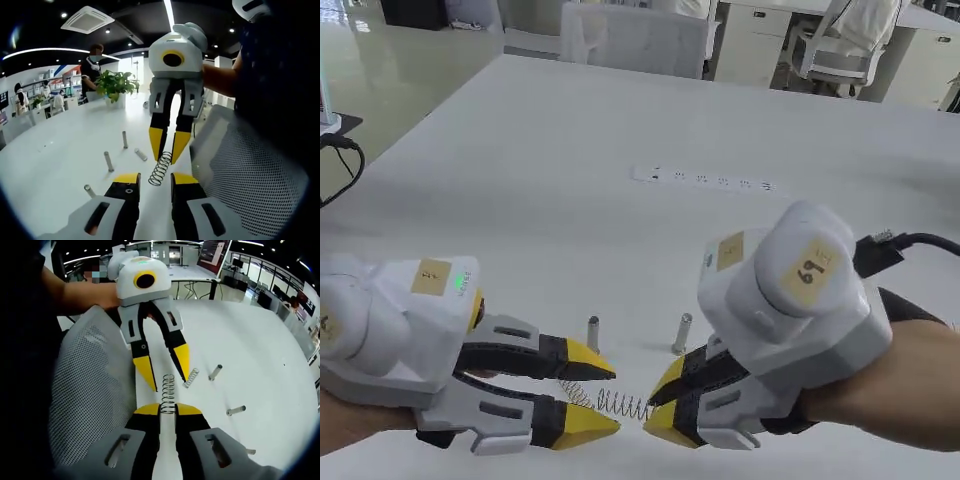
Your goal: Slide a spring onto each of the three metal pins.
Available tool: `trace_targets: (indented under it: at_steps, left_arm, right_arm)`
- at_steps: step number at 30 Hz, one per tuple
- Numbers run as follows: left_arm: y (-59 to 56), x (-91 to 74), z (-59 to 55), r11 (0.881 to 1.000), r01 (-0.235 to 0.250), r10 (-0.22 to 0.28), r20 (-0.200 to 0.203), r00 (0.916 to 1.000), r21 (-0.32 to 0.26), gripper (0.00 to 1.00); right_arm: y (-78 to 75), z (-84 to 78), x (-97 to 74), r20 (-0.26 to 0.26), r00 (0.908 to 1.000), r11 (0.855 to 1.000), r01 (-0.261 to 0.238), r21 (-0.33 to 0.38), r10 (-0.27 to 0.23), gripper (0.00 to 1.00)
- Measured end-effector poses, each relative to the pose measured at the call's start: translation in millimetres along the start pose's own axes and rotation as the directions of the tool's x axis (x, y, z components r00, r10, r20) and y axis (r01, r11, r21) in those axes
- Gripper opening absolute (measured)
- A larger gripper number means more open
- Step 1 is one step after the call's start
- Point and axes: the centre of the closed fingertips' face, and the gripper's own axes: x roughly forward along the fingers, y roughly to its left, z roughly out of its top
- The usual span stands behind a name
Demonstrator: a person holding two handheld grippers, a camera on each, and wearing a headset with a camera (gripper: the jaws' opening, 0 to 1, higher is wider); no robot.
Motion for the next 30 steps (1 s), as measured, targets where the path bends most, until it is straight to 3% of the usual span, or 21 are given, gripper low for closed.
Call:
trace_targets:
  at_steps: [10, 19, 30]
  left_arm:
    - [-7.3, 3.2, -2.1, 0.999, 0.028, -0.028, -0.017, 0.9995, 0.032, 0.06]
    - [-9.4, 5.5, -2.9, 0.997, 0.040, -0.038, -0.030, 0.9988, 0.066, 0.04]
    - [-8.7, 7.1, -2.6, 0.996, 0.044, -0.041, -0.032, 0.9986, 0.077, 0.03]
  right_arm:
    - [4.2, 1.9, -1.9, -0.011, 0.9999, 0.999, -0.013, -0.047, 0.013, 0.08]
    - [4.9, 1.6, -4.0, -0.034, 0.9994, 0.997, -0.015, -0.070, 0.013, 0.08]
    - [5.8, 27.4, -16.8, 0.032, 0.9995, 0.995, 0.006, -0.097, -0.003, 0.08]
